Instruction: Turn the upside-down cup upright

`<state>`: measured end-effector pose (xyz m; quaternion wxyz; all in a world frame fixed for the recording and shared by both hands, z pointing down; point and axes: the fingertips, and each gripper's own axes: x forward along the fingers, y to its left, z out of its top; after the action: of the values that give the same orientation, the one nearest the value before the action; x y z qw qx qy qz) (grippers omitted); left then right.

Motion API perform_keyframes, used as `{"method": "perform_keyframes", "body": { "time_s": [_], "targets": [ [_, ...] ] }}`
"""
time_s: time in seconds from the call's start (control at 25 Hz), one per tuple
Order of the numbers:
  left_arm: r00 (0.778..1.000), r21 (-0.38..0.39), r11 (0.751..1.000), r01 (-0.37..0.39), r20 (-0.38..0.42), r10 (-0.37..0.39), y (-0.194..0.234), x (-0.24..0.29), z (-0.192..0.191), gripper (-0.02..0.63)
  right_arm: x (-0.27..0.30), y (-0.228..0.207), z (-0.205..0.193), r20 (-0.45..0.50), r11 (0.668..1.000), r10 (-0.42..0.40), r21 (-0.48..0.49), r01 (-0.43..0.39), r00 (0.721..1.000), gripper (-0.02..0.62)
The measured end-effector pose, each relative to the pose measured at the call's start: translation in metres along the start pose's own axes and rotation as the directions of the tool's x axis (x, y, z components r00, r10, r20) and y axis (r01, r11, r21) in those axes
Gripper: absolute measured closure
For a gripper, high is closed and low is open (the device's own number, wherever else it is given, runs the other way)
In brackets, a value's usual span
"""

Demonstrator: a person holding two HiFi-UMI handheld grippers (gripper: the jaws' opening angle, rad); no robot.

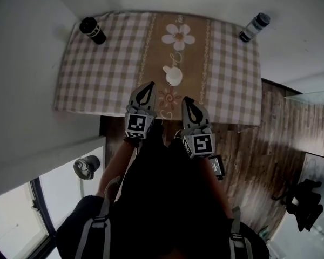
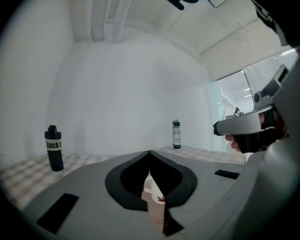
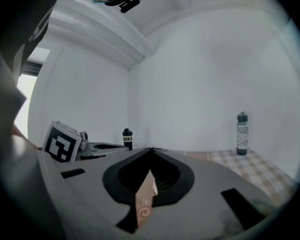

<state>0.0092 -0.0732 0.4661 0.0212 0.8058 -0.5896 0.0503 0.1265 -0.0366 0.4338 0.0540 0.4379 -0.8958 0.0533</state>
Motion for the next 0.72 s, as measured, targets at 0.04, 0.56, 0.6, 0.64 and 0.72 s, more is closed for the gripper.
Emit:
{"method": "perform_keyframes", "body": {
  "time_s": [0.04, 0.56, 0.6, 0.64, 0.72],
  "targets": [
    [1.0, 0.005, 1.0, 0.007, 0.003, -0.007, 0.002, -0.007, -0.003, 0.601, -0.006, 0.009, 0.001, -0.001, 1.0, -0.015, 0.006, 0.015, 1.0, 0.591],
    [0.946, -0.058, 0.948, 0.314, -0.068, -0.318, 0.03, 0.049, -0.048, 0.514, 0.045, 0.034, 0.001, -0.035, 0.964, -0.267, -0.022, 0.266, 0.963, 0.589],
    [0.936, -0.064, 0.939, 0.339, -0.077, -0.343, 0.028, 0.051, -0.051, 0.514, 0.047, 0.035, 0.0, -0.039, 0.96, -0.28, -0.028, 0.279, 0.959, 0.589],
    [0.926, -0.066, 0.929, 0.363, -0.084, -0.368, 0.025, 0.054, -0.055, 0.514, 0.05, 0.036, -0.001, -0.042, 0.957, -0.29, -0.032, 0.289, 0.956, 0.589],
    [0.909, -0.063, 0.914, 0.4, -0.1, -0.405, 0.021, 0.058, -0.062, 0.513, 0.054, 0.038, -0.004, -0.051, 0.953, -0.302, -0.034, 0.301, 0.952, 0.589]
  ]
}}
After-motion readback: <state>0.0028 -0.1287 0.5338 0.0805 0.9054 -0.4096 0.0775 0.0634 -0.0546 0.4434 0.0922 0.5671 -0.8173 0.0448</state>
